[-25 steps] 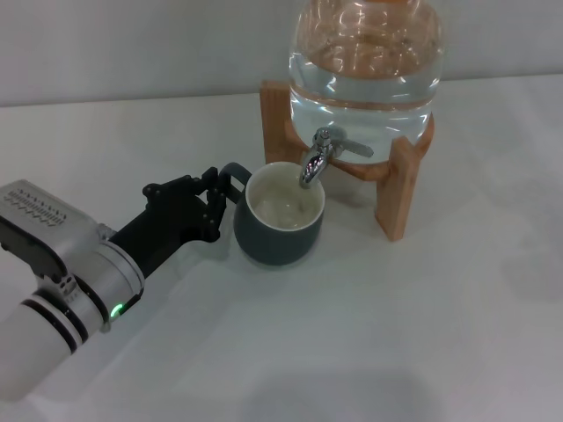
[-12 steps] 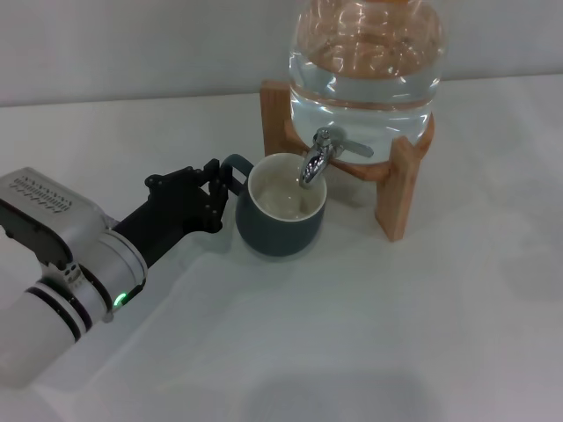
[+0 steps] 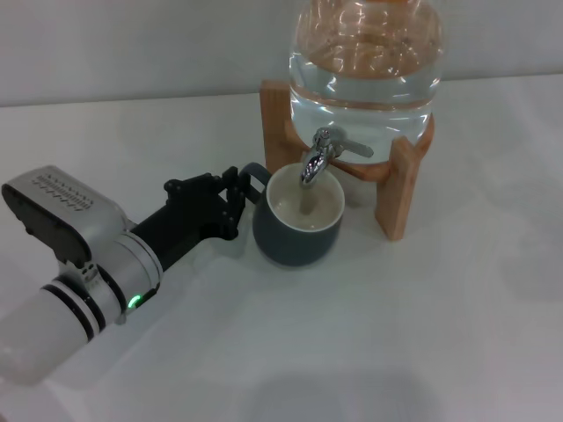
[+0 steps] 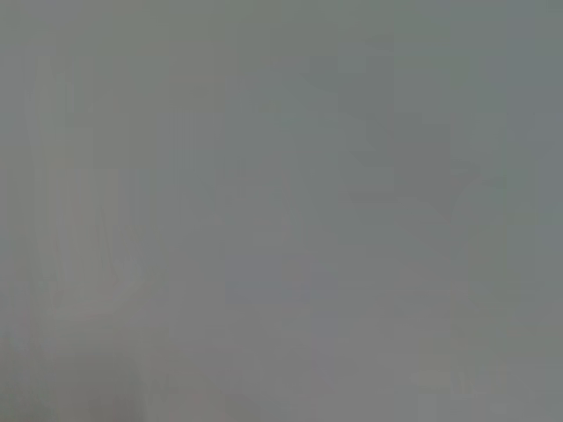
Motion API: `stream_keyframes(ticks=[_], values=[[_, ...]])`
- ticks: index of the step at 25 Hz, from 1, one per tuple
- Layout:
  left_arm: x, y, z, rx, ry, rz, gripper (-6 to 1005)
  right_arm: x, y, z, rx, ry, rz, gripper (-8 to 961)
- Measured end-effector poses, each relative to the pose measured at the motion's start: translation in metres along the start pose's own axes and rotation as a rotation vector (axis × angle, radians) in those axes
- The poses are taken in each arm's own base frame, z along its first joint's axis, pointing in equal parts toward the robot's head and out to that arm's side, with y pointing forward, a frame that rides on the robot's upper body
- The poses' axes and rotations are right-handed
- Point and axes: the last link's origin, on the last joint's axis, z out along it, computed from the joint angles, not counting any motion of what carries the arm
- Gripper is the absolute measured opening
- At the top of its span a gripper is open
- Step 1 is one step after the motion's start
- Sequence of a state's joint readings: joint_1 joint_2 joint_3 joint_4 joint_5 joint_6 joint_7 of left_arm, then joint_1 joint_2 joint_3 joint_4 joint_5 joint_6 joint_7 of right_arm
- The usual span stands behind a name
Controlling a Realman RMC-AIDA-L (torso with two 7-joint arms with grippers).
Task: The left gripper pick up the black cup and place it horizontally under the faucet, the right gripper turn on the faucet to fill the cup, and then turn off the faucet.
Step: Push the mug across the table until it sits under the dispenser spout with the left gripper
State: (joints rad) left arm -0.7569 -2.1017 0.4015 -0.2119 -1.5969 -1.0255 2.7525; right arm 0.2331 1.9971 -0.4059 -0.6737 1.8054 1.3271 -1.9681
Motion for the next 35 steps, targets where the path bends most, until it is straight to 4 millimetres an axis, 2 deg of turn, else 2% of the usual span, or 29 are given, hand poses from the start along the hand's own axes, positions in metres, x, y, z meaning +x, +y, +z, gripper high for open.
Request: stream_keyframes(ticks=[12, 35], values=[[-0.006, 0.005, -0.003, -0.012, -0.016, -0.029, 134, 0.001, 0.0, -0.001, 0.001, 0.002, 0.002, 839], [-0.012, 0.0, -0.01, 0.026, -0.021, -0.056, 135, 0.0, 0.0, -0.004, -0.002, -0.002, -0.001, 838]])
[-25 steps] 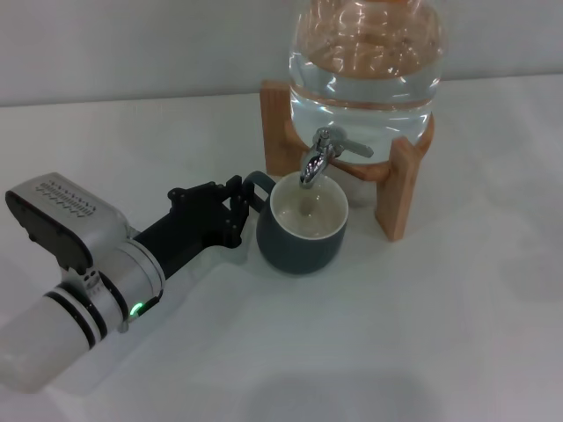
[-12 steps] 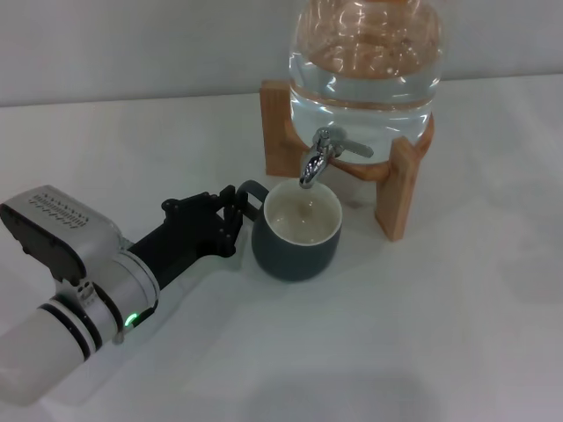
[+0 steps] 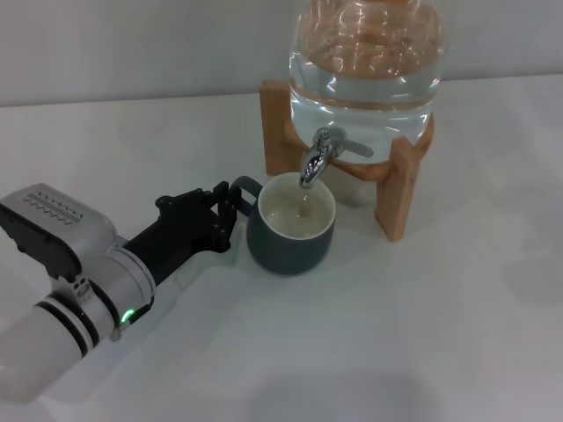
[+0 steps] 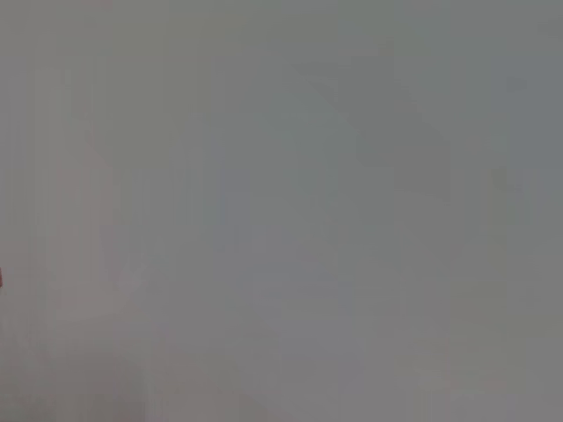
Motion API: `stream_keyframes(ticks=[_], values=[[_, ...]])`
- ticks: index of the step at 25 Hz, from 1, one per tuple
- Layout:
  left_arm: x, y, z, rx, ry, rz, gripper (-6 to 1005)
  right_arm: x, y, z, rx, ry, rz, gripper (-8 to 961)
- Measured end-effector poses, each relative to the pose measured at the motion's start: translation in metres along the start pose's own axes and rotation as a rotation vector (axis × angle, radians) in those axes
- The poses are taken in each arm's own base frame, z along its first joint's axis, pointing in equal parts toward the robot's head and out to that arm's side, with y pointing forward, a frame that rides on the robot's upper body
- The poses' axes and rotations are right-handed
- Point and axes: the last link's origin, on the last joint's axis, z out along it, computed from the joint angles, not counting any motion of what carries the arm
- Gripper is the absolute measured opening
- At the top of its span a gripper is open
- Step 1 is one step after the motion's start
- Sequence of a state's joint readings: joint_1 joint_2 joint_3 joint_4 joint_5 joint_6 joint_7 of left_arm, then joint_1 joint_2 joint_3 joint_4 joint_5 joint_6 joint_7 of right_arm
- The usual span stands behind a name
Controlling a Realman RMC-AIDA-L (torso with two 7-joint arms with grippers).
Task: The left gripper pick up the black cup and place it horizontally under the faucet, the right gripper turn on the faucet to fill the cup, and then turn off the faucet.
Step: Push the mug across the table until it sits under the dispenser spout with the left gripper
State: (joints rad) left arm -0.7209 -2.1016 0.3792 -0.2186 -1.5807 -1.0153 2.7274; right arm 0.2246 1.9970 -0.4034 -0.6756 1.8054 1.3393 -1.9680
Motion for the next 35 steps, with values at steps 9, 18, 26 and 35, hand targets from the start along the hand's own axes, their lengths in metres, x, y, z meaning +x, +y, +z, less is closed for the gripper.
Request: stream_keyframes(ticks=[9, 18, 26, 35], values=[[0.003, -0.006, 0.001, 0.027, 0.007, -0.008, 135, 0.0, 0.0, -0.001, 0.001, 0.001, 0.0, 839], [0.002, -0.005, 0.001, 0.026, 0.001, -0.007, 135, -0.001, -0.002, -0.001, 0.003, 0.001, -0.001, 838], [0.005, -0.011, 0.003, 0.036, 0.0, 0.011, 135, 0.0, -0.001, -0.001, 0.0, 0.0, 0.0, 838], [0.007, -0.019, 0.003, 0.056, -0.01, 0.029, 133, 0.0, -0.001, -0.003, -0.004, 0.0, 0.0, 839]])
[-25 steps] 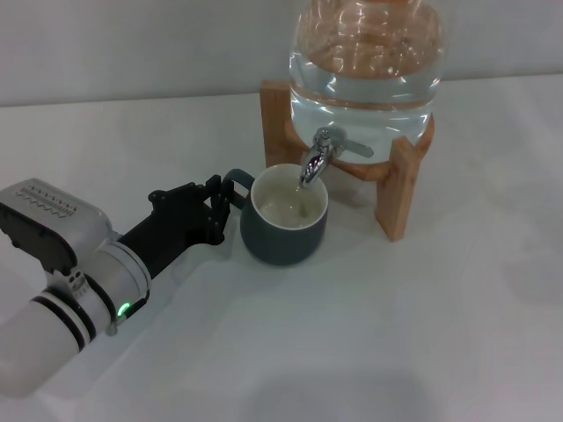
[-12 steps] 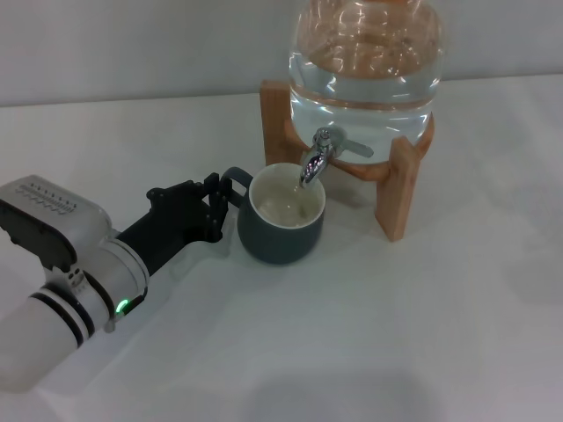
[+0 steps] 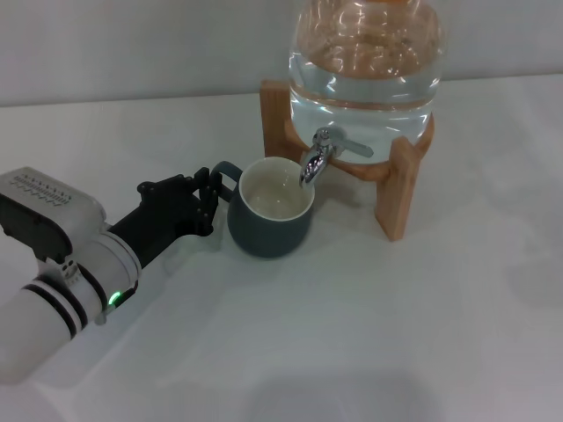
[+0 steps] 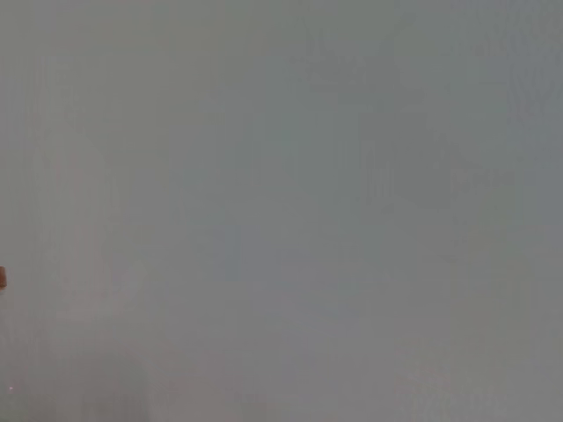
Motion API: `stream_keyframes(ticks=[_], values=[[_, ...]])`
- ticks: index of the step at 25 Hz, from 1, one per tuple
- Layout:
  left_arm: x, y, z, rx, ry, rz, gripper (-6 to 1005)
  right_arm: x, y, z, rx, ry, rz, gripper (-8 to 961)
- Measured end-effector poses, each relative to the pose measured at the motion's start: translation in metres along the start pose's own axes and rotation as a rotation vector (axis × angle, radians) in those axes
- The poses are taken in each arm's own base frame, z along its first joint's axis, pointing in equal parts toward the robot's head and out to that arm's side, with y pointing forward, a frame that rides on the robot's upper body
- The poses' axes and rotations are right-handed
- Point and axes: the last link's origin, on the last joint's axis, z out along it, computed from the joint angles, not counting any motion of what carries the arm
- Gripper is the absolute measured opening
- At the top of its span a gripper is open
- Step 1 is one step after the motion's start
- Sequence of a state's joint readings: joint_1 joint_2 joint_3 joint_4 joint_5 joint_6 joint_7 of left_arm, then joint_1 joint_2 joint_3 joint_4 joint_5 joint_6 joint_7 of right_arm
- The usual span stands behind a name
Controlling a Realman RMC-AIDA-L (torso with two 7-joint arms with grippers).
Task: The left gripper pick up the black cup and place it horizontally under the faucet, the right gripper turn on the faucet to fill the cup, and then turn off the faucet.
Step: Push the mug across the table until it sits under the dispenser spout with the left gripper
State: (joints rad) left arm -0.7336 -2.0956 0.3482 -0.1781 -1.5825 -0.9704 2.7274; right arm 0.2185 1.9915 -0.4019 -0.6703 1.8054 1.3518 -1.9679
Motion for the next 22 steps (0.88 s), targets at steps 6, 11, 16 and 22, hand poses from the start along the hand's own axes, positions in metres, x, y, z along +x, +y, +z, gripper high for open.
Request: stream_keyframes(ticks=[6, 11, 16, 22], values=[[0.003, 0.003, 0.004, -0.013, 0.004, 0.005, 131, 0.0, 0.0, 0.0, 0.0, 0.0, 0.0, 839], [0.004, 0.009, 0.007, -0.032, 0.004, 0.003, 130, 0.0, 0.0, 0.0, 0.0, -0.001, 0.002, 839], [0.002, 0.014, 0.007, -0.047, 0.001, -0.005, 129, 0.001, 0.001, 0.0, -0.001, -0.002, 0.004, 839], [0.001, 0.013, 0.007, -0.043, -0.007, -0.002, 129, 0.001, 0.002, 0.002, -0.005, -0.005, 0.005, 838]])
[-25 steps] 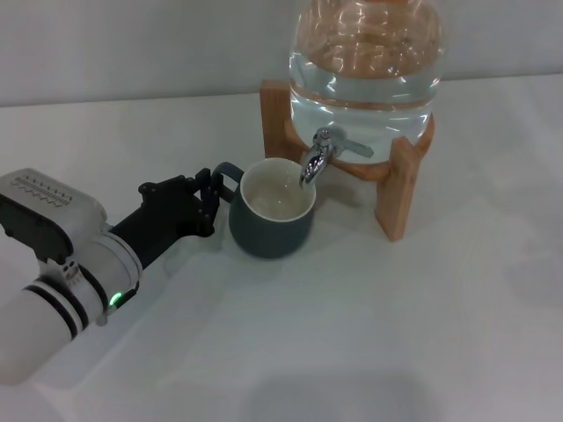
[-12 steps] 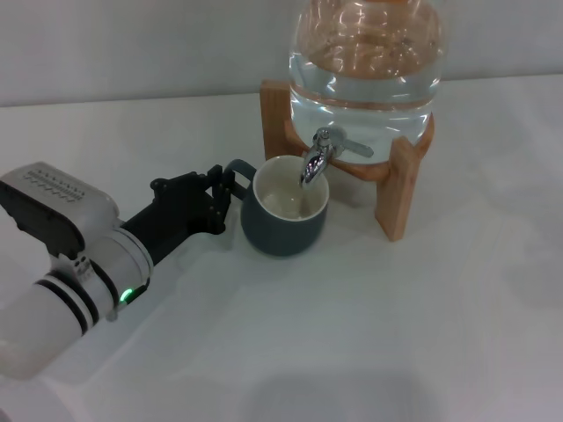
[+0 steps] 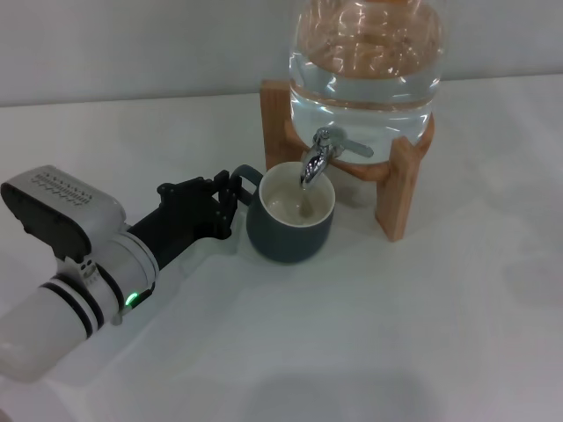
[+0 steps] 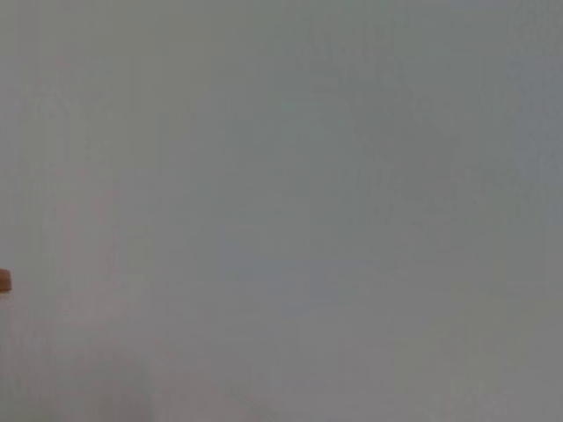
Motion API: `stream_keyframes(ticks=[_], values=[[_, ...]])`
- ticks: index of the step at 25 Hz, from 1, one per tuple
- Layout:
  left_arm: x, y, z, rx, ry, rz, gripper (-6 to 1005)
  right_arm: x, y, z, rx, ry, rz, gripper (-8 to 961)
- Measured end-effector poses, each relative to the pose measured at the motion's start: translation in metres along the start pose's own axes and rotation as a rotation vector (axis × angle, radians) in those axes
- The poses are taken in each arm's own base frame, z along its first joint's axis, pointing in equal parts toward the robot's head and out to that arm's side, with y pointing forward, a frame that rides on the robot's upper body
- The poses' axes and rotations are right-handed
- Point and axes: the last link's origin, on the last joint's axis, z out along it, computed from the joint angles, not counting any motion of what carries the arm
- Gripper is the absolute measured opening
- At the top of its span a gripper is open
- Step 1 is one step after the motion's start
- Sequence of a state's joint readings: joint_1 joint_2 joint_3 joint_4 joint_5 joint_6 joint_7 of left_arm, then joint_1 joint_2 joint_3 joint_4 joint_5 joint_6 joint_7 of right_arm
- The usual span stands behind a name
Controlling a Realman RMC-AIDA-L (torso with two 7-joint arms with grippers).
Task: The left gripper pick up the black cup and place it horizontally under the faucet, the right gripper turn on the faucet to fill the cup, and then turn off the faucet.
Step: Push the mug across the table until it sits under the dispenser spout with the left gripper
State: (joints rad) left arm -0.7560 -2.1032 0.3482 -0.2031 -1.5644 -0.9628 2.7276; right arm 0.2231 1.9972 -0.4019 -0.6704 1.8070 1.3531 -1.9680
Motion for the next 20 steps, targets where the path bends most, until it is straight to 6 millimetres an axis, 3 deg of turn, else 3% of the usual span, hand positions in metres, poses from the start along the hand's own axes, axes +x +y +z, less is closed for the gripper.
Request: stream_keyframes(ticks=[20], values=[[0.004, 0.01, 0.012, -0.05, -0.036, 0.032, 135, 0.0, 0.001, 0.001, -0.001, -0.001, 0.001, 839]])
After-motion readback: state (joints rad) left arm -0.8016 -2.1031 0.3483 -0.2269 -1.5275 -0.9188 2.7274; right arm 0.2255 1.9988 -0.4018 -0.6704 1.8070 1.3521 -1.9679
